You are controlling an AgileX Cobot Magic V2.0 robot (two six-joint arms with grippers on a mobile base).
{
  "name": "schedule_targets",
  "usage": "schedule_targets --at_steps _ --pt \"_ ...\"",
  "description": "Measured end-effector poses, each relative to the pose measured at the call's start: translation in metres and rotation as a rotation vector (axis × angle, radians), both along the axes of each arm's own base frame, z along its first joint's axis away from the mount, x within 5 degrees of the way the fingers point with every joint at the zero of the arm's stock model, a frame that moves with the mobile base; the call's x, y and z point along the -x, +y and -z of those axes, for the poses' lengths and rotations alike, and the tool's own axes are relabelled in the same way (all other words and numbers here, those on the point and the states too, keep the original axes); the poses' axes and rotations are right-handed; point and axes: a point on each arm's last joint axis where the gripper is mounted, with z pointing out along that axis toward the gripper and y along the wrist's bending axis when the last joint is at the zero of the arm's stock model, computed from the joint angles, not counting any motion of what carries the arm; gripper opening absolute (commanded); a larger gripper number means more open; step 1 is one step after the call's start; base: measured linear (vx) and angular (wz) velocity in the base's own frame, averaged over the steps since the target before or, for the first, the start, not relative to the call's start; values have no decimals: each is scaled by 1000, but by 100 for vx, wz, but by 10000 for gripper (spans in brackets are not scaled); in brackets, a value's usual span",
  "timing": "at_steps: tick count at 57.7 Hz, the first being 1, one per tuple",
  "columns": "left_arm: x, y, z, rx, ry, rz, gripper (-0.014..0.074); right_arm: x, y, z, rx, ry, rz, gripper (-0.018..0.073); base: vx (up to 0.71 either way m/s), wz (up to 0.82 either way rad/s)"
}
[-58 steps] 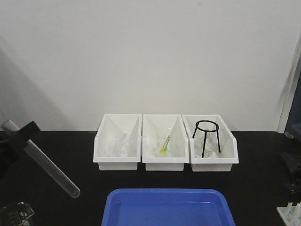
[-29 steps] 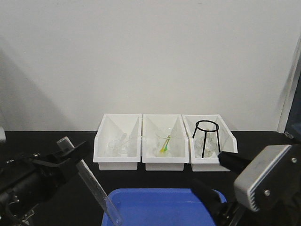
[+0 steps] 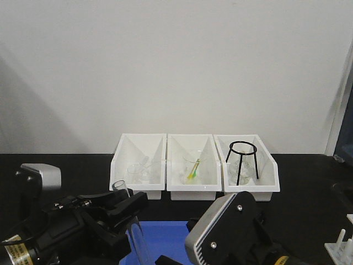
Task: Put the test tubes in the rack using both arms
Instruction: 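Carry the tube toward the right gripper in front of the robot, then grasp the tube with the right gripper and open the left gripper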
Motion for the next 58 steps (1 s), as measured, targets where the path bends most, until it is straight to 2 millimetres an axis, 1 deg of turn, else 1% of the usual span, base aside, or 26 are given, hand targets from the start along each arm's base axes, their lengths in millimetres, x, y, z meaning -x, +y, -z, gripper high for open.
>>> schedule_targets --at_steps 20,35,46,58 --pt "5 -5 -13 115 -112 86 -15 -2 7 -8 -140 -30 -24 477 0 0" --pt "8 -7 -15 133 -124 125 -15 -4 11 -7 -167 -44 -40 477 0 0" --pt "12 -10 -14 112 -128 175 -15 -7 15 0 -161 -32 -44 477 0 0" --pt "12 -11 -14 107 -130 183 -15 -11 20 5 -175 -34 -56 472 0 0"
